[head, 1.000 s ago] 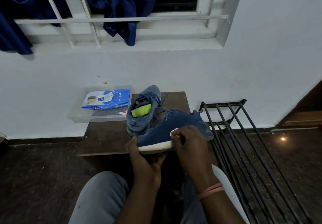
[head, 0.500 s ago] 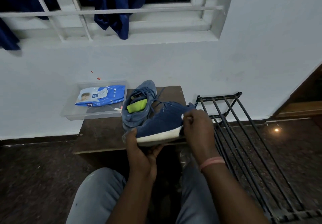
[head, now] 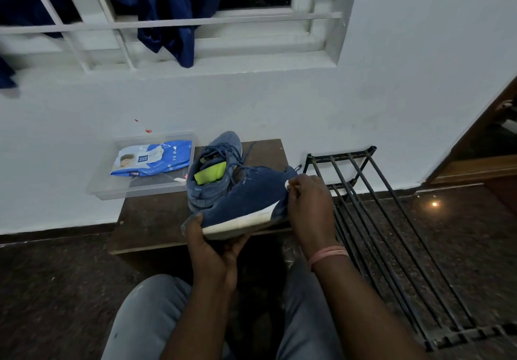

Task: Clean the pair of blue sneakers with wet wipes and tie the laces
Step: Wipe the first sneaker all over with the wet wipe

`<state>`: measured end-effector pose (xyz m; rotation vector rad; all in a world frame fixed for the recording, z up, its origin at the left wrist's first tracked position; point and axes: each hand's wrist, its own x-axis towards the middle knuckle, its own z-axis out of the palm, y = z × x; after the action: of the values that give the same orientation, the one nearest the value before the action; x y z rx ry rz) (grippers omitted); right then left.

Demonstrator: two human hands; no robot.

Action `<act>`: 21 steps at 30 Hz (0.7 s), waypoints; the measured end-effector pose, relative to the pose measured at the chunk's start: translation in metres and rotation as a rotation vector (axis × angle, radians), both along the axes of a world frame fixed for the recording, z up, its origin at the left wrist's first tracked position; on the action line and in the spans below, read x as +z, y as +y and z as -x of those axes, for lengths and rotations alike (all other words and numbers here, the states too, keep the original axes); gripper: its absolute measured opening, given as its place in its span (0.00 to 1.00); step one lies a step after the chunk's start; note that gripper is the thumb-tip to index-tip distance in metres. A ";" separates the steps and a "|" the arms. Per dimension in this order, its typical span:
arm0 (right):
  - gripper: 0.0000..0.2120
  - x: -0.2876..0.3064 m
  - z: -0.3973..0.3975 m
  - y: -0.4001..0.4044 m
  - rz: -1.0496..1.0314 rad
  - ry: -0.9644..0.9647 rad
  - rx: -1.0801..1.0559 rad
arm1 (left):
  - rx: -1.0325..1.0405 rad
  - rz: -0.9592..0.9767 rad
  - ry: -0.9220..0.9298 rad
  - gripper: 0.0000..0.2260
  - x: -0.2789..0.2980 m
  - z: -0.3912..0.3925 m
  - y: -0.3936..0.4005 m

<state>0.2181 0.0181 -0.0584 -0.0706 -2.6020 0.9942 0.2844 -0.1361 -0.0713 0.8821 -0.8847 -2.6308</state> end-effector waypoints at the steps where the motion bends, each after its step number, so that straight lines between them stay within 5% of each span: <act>1: 0.07 0.001 -0.001 -0.002 -0.033 -0.008 -0.002 | 0.009 -0.008 -0.002 0.21 0.000 0.000 0.000; 7: 0.07 0.006 -0.038 -0.048 0.002 -0.005 0.302 | -0.041 0.019 -0.013 0.16 0.000 0.000 0.001; 13: 0.09 0.002 0.010 -0.002 -0.076 -0.005 0.049 | -0.037 0.039 0.037 0.12 0.001 0.000 -0.001; 21: 0.08 0.001 -0.015 -0.001 0.005 -0.018 0.163 | -0.017 0.051 0.026 0.14 0.000 0.003 -0.003</act>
<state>0.2333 0.0172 -0.0572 0.1345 -2.6560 1.0591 0.2814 -0.1390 -0.0710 0.8299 -0.9519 -2.6159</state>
